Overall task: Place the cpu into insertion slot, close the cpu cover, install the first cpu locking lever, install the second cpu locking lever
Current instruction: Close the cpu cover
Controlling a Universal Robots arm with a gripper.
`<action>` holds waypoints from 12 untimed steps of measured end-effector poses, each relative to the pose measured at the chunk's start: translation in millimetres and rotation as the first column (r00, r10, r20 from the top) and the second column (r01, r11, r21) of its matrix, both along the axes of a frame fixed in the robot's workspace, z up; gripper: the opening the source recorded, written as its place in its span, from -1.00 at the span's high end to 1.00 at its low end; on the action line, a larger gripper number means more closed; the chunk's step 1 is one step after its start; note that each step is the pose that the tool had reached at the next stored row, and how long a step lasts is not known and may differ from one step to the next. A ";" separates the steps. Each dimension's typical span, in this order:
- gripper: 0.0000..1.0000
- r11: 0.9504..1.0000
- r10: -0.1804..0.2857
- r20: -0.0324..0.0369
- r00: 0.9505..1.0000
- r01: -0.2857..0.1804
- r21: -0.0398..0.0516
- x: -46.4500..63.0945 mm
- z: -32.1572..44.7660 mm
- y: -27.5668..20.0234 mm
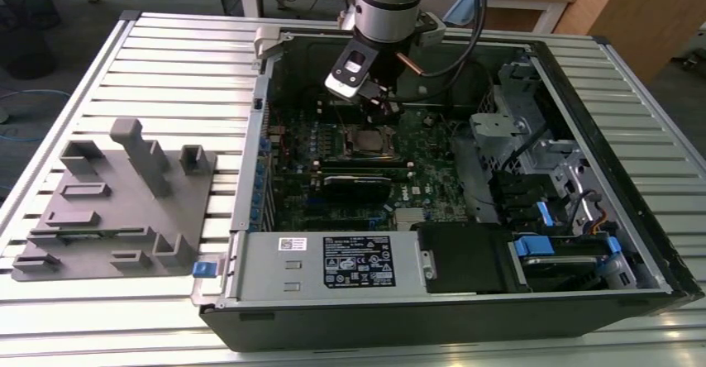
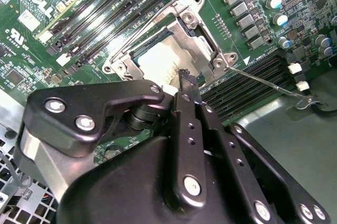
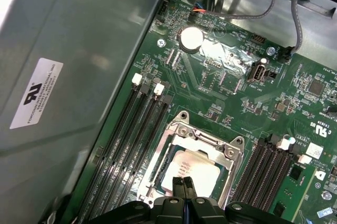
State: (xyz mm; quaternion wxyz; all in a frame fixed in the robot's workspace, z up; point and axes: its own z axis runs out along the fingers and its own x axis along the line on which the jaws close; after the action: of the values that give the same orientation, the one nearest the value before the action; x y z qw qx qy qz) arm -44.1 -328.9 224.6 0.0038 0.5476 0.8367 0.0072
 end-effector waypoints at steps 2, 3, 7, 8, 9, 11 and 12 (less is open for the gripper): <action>0.79 1.000 0.003 0.000 1.000 -0.003 0.000 0.0 0.0 0.0; 0.79 1.000 0.005 0.000 1.000 -0.005 0.000 0.0 0.0 0.0; 0.79 1.000 0.008 0.000 1.000 -0.008 0.000 0.0 0.0 0.0; 0.79 1.000 0.009 0.000 1.000 -0.009 0.000 0.0 0.0 0.0; 0.79 1.000 0.009 0.000 1.000 -0.009 0.000 0.0 0.0 0.0; 0.79 1.000 0.009 0.000 1.000 -0.009 0.000 0.0 0.0 0.0; 0.79 1.000 0.009 0.000 1.000 -0.009 0.000 0.0 0.0 0.0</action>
State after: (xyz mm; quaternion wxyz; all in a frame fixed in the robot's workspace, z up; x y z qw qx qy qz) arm -44.1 -328.9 224.6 0.0037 0.5438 0.8392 0.0072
